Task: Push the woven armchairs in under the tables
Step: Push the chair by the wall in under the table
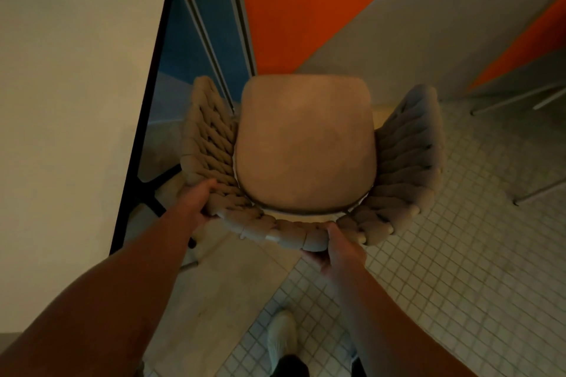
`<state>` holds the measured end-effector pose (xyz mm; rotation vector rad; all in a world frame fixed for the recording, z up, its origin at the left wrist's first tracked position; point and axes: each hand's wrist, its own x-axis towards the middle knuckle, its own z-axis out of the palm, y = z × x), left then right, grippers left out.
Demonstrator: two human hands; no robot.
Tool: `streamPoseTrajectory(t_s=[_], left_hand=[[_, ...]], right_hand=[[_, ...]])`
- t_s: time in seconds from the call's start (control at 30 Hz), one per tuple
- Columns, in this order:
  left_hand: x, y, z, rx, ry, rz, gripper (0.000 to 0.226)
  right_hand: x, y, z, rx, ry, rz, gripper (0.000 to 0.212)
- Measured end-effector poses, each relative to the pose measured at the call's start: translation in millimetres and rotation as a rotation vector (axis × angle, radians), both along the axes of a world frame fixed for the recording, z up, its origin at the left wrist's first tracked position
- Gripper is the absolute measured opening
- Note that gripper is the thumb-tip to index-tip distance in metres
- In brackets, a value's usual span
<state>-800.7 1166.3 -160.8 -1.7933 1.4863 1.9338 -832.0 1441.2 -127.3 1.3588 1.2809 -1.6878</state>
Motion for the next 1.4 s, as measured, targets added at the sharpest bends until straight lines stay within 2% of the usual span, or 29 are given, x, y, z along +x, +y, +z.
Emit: streamPoseTrajectory(t_s=[0.13,0.23,0.33,0.47,0.63,0.8,1.0,1.13,1.27,1.33,1.4], left_hand=[[1.6,7.8,1.1,-0.004,0.007,0.014,0.031],[5.7,19.8,3.8,0.001,0.009,0.024,0.021],[12.7,35.3,5.3,-0.004,0.003,0.094,0.02],[18.6,61.7,9.2,-0.002,0.016,0.205,0.033],[18.2,109.5,21.2,-0.05,0.024,0.312,0.042],[10.0,167.5,29.8,-0.041,0.049,0.386,0.018],[3.7,214.4,18.8,-0.026,0.083,0.533,0.03],[-8.4,232.5,18.1,-0.033,0.08,0.56,0.016],[-4.5,226.8,4.5,-0.072,0.008,0.494,0.031],[-1.5,223.9,8.4,-0.116,-0.08,0.425,0.045],[3.5,222.6,14.7,-0.288,-0.175,0.263,0.068]], right_hand=[[-2.6,4.4,-1.0,0.028,0.001,0.044,0.032],[-6.5,14.3,-0.2,0.029,-0.003,0.084,0.029],[-12.1,25.6,-3.1,0.055,-0.01,0.127,0.034],[-22.0,43.5,-9.7,0.109,0.007,0.193,0.049],[-47.0,72.9,-7.2,0.114,0.06,0.27,0.044],[-86.2,111.0,-8.3,0.129,0.091,0.397,0.042],[-133.7,140.7,-12.7,0.127,0.138,0.544,0.044],[-152.7,147.7,-6.0,0.124,0.124,0.602,0.022],[-148.5,147.6,-3.9,0.18,0.16,0.597,0.033],[-142.9,149.9,-1.4,0.306,0.214,0.644,0.036],[-134.8,157.7,6.7,0.498,0.309,0.783,0.045]])
